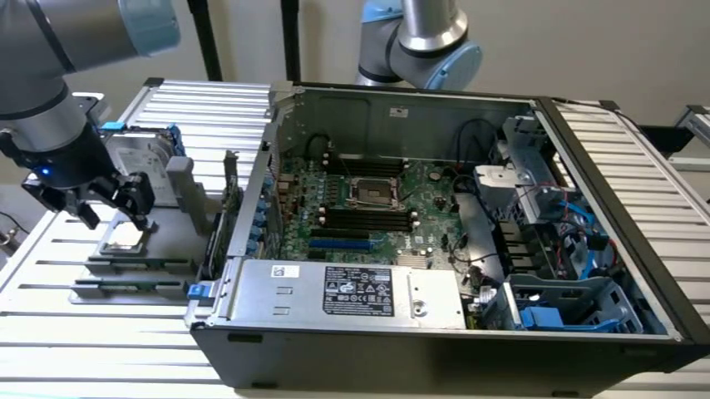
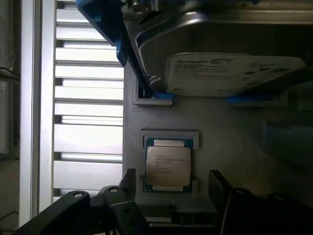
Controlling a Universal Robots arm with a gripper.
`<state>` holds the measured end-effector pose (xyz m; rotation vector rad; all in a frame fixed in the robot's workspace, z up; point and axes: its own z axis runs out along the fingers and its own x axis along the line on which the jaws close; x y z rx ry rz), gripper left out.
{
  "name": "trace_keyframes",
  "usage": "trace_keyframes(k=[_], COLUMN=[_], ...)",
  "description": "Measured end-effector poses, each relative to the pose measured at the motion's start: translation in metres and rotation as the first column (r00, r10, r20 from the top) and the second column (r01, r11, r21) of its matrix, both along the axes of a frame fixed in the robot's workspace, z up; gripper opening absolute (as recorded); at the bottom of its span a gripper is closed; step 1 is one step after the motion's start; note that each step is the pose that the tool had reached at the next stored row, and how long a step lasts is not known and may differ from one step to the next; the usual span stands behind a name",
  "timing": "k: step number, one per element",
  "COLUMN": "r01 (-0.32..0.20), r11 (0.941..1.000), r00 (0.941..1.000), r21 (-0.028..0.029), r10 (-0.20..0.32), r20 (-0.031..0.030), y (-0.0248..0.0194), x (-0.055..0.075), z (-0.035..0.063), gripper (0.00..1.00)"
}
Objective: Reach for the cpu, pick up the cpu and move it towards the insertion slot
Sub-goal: 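Pick up the cpu and move it towards the insertion slot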
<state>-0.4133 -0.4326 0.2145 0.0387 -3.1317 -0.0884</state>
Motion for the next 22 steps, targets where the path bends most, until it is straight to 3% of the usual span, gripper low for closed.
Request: trace_keyframes(k=[2,3,13,18,22], r01=[0.000,0.000,0.011,0.015,0.015], r11=[1.0000,1.0000,0.9999,0.9999,0.9999], r00=[1.0000,1.0000,0.9999,0.9998,0.9998], r21=[0.0012,0.0019,0.0055,0.0053,0.0054], r10=[0.000,0.000,-0.011,-0.015,-0.015], r20=[-0.0002,-0.0003,-0.0015,-0.0114,-0.0129], y=[-0.0004,-0.0005,-0.0005,0.0006,0.0026], x=[0.000,0.000,0.000,0.000,0.000], z=[-0.0007,-0.0013,-0.0114,-0.0157,-0.0174], gripper=[0.72,0.78,0.78,0.78,0.78])
